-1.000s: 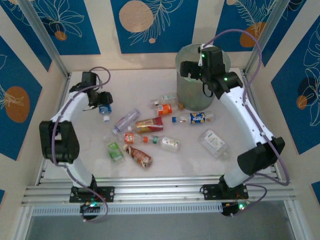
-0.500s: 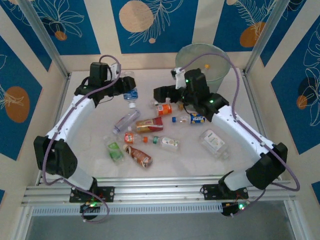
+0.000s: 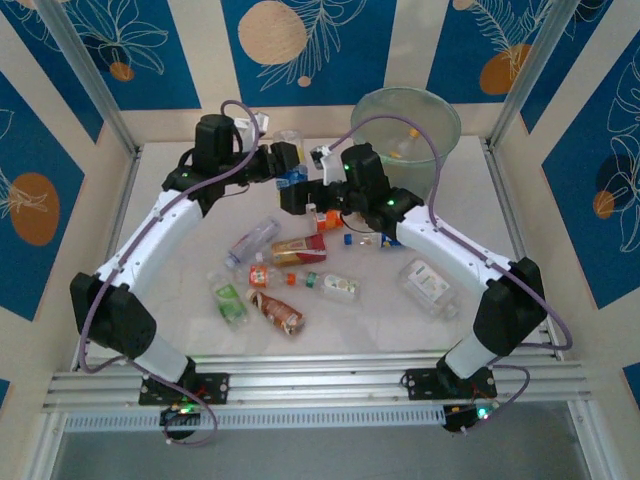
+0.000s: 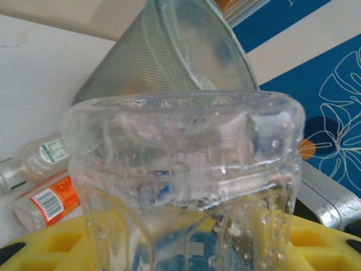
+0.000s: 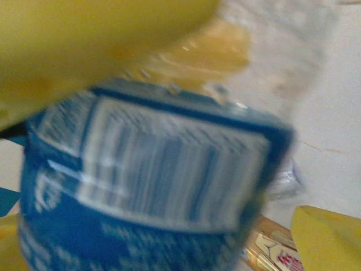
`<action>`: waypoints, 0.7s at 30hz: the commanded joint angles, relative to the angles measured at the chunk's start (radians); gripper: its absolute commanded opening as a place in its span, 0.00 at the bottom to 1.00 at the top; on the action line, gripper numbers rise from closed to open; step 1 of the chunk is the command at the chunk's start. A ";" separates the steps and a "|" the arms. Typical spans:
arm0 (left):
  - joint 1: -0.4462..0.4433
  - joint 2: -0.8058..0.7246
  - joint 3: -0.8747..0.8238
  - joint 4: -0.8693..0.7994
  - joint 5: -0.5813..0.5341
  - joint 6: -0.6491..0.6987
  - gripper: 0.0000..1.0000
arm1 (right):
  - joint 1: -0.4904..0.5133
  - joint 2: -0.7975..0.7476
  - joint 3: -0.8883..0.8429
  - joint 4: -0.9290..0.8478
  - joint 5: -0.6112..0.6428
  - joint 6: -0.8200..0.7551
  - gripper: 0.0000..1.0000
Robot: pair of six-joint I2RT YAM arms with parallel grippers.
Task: Put the plastic bottles in the bin
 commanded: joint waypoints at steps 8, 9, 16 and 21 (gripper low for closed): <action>-0.018 0.002 0.035 0.037 0.077 -0.034 0.54 | 0.023 0.017 0.003 0.140 0.087 -0.022 0.84; -0.018 0.000 0.034 0.035 0.079 -0.034 0.56 | 0.023 0.017 0.001 0.146 0.089 -0.024 0.81; -0.018 0.004 0.038 0.038 0.072 -0.037 0.72 | 0.028 0.003 -0.005 0.161 0.112 -0.037 0.53; -0.012 -0.012 0.080 0.034 0.038 -0.033 1.00 | 0.032 -0.026 -0.008 0.119 0.160 -0.057 0.51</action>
